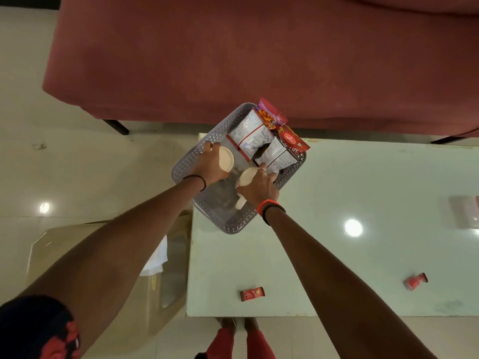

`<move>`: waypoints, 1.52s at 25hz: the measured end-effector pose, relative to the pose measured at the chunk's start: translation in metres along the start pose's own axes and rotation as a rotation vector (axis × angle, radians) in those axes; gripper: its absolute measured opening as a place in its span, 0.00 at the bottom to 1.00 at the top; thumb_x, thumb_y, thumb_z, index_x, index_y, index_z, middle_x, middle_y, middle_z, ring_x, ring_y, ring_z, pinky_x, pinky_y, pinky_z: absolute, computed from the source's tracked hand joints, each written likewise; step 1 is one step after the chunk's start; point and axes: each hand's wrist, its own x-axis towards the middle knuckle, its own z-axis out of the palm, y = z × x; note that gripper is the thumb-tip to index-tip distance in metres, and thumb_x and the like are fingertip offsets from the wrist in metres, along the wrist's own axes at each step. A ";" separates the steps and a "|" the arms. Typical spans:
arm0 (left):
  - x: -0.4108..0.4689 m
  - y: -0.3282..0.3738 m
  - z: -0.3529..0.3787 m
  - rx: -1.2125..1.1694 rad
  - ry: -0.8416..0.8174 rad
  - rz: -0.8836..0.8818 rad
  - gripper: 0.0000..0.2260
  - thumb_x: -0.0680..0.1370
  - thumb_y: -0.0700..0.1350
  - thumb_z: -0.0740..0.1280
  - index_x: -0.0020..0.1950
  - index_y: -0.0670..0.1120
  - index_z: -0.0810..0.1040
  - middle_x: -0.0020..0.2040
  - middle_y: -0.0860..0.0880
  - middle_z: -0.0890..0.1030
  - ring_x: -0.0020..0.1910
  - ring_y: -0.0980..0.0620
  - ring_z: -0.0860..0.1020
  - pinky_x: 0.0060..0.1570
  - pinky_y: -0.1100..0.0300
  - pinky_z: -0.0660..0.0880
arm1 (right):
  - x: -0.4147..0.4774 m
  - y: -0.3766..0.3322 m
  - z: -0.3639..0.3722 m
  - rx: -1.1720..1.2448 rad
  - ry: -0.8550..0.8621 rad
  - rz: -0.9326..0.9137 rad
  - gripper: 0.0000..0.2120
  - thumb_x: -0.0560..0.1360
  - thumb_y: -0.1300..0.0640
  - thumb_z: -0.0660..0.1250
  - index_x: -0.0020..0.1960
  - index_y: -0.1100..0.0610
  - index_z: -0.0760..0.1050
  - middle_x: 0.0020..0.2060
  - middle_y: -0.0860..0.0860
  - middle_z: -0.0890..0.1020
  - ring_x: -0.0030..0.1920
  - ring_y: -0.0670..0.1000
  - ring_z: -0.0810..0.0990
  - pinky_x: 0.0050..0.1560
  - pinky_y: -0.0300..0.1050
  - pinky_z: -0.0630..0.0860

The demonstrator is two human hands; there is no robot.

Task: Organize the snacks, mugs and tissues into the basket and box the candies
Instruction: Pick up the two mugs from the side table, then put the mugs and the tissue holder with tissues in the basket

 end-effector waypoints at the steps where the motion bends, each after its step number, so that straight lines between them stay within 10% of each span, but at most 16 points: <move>1: 0.007 0.001 0.002 0.005 -0.010 0.004 0.42 0.66 0.49 0.78 0.72 0.41 0.59 0.72 0.39 0.59 0.66 0.36 0.69 0.62 0.44 0.73 | 0.003 0.002 0.001 0.012 -0.003 0.012 0.45 0.67 0.45 0.73 0.75 0.57 0.53 0.64 0.62 0.66 0.57 0.64 0.76 0.55 0.55 0.77; 12: 0.038 -0.003 -0.014 -0.045 -0.208 0.065 0.53 0.62 0.45 0.80 0.77 0.47 0.48 0.76 0.38 0.52 0.72 0.37 0.62 0.70 0.46 0.65 | 0.013 -0.010 -0.007 0.070 -0.168 0.036 0.50 0.65 0.54 0.77 0.76 0.51 0.49 0.68 0.64 0.59 0.62 0.68 0.72 0.61 0.59 0.74; 30: 0.036 0.000 -0.023 -0.041 -0.184 0.085 0.46 0.66 0.43 0.78 0.76 0.42 0.54 0.72 0.36 0.63 0.71 0.38 0.64 0.68 0.46 0.65 | 0.029 -0.012 -0.030 0.051 -0.178 -0.033 0.38 0.67 0.62 0.76 0.72 0.59 0.61 0.67 0.63 0.67 0.67 0.64 0.67 0.65 0.56 0.70; 38: -0.051 -0.068 -0.067 -0.361 0.238 -0.025 0.19 0.79 0.44 0.62 0.70 0.44 0.67 0.68 0.43 0.71 0.65 0.48 0.73 0.62 0.59 0.69 | -0.010 -0.024 -0.024 -0.257 0.099 -0.186 0.26 0.76 0.53 0.65 0.71 0.59 0.63 0.68 0.64 0.65 0.68 0.64 0.66 0.66 0.58 0.69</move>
